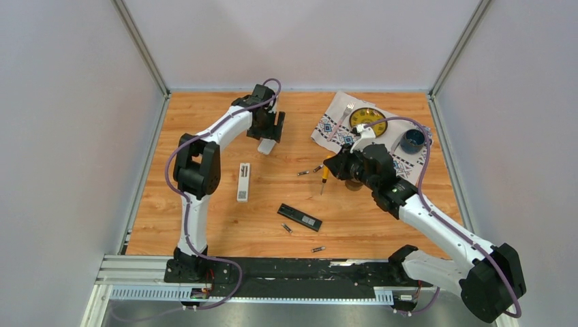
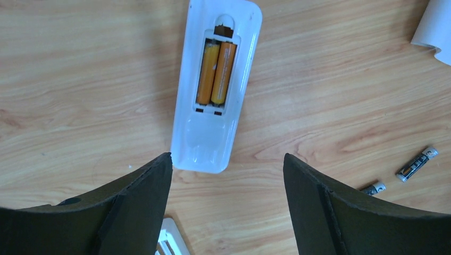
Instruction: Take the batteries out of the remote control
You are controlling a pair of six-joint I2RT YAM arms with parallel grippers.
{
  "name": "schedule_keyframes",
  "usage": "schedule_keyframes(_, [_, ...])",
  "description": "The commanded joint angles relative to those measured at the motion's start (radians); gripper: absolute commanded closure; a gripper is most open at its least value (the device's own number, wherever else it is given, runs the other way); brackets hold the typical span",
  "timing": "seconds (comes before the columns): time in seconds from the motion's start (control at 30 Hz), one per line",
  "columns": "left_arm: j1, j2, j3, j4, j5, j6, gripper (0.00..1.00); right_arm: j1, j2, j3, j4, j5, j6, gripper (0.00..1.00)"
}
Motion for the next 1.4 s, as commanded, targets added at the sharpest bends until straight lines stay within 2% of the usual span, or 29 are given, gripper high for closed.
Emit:
schedule_keyframes(0.0, [0.017, 0.065, 0.121, -0.11, 0.05, 0.04, 0.16, -0.008, -0.019, 0.006, 0.024, -0.008, -0.015, 1.0])
schedule_keyframes(0.17, [0.04, 0.12, 0.213, -0.132, 0.102, 0.043, 0.16, -0.012, -0.016, 0.006, 0.024, -0.01, -0.015, 1.0])
schedule_keyframes(0.47, [0.052, 0.316, 0.534, -0.408, 0.085, 0.087, 0.16, -0.017, 0.008, -0.008, 0.048, -0.031, -0.002, 1.0])
schedule_keyframes(0.73, [0.063, 0.402, 0.6, -0.509, 0.108, 0.086, 0.18, -0.018, 0.008, -0.011, 0.047, -0.028, -0.002, 1.0])
schedule_keyframes(0.83, [0.063, 0.404, 0.597, -0.52, 0.117, 0.086, 0.24, -0.018, 0.015, -0.012, 0.048, -0.028, -0.001, 1.0])
schedule_keyframes(1.0, [0.063, 0.46, 0.681, -0.635, 0.078, 0.1, 0.33, -0.018, 0.013, -0.012, 0.048, -0.027, -0.001, 1.0])
schedule_keyframes(1.1, [0.06, 0.477, 0.693, -0.672, 0.042, 0.106, 0.46, -0.018, 0.013, -0.014, 0.074, -0.027, 0.001, 1.0])
schedule_keyframes(1.3, [0.025, 0.508, 0.686, -0.718, -0.073, 0.118, 0.51, -0.02, 0.011, -0.014, 0.076, -0.027, 0.002, 1.0])
schedule_keyframes(1.37, [0.016, 0.479, 0.637, -0.696, -0.062, 0.124, 0.54, -0.02, 0.008, -0.015, 0.074, -0.03, 0.004, 1.0])
